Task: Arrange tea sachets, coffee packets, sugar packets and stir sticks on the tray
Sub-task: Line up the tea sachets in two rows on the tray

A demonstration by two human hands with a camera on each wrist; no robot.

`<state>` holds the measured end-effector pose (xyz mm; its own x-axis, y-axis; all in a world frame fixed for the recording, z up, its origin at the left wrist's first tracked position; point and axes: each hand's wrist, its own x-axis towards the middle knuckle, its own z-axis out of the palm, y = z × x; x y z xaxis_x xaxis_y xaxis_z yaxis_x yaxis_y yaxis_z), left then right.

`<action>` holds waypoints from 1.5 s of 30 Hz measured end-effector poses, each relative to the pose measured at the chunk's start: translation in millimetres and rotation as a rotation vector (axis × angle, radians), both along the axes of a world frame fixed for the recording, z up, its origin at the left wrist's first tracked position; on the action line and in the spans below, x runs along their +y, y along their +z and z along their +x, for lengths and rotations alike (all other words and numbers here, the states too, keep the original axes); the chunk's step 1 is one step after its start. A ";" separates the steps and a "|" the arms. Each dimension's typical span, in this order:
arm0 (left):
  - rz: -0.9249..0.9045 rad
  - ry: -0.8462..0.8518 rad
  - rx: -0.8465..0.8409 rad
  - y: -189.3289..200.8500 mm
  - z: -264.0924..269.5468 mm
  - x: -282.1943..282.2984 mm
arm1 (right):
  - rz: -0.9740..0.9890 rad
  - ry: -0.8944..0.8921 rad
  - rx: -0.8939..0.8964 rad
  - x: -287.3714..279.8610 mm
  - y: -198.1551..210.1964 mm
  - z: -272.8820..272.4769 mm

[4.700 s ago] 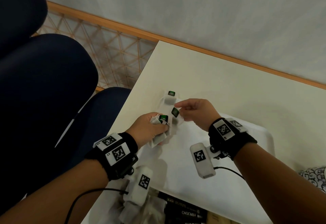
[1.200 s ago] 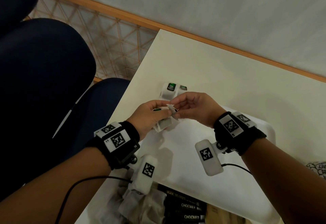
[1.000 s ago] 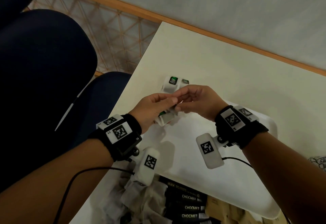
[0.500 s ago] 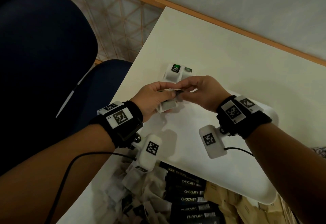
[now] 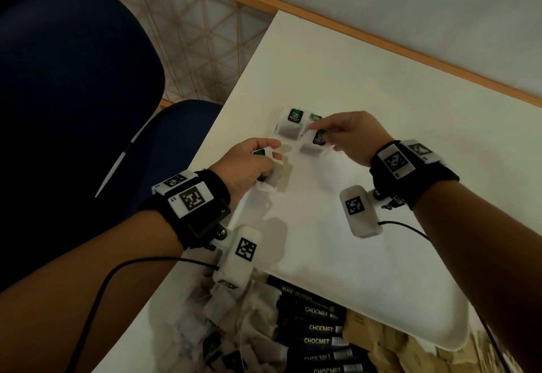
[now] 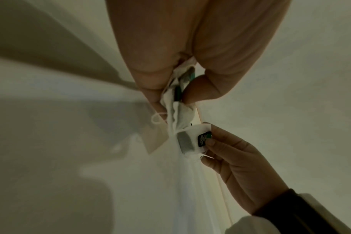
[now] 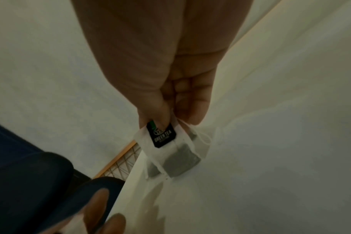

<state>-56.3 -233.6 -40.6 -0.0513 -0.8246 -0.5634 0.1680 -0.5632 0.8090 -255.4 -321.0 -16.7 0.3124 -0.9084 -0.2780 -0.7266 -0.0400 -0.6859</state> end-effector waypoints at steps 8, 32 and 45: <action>-0.013 0.001 0.031 -0.7 -0.3 -5.1 | -0.098 -0.048 0.098 -24.8 -10.6 2.5; -0.033 0.109 0.177 17.0 -11.7 -2.8 | 0.157 0.018 -0.247 40.9 3.0 25.8; -0.017 -0.024 0.097 15.0 -8.0 2.6 | 0.235 -0.156 -0.486 42.7 4.4 24.5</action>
<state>-64.3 -231.0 -25.7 -0.1245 -0.8317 -0.5411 0.2324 -0.5546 0.7990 -230.9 -278.3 -12.3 0.3220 -0.8852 -0.3358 -0.3099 0.2366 -0.9208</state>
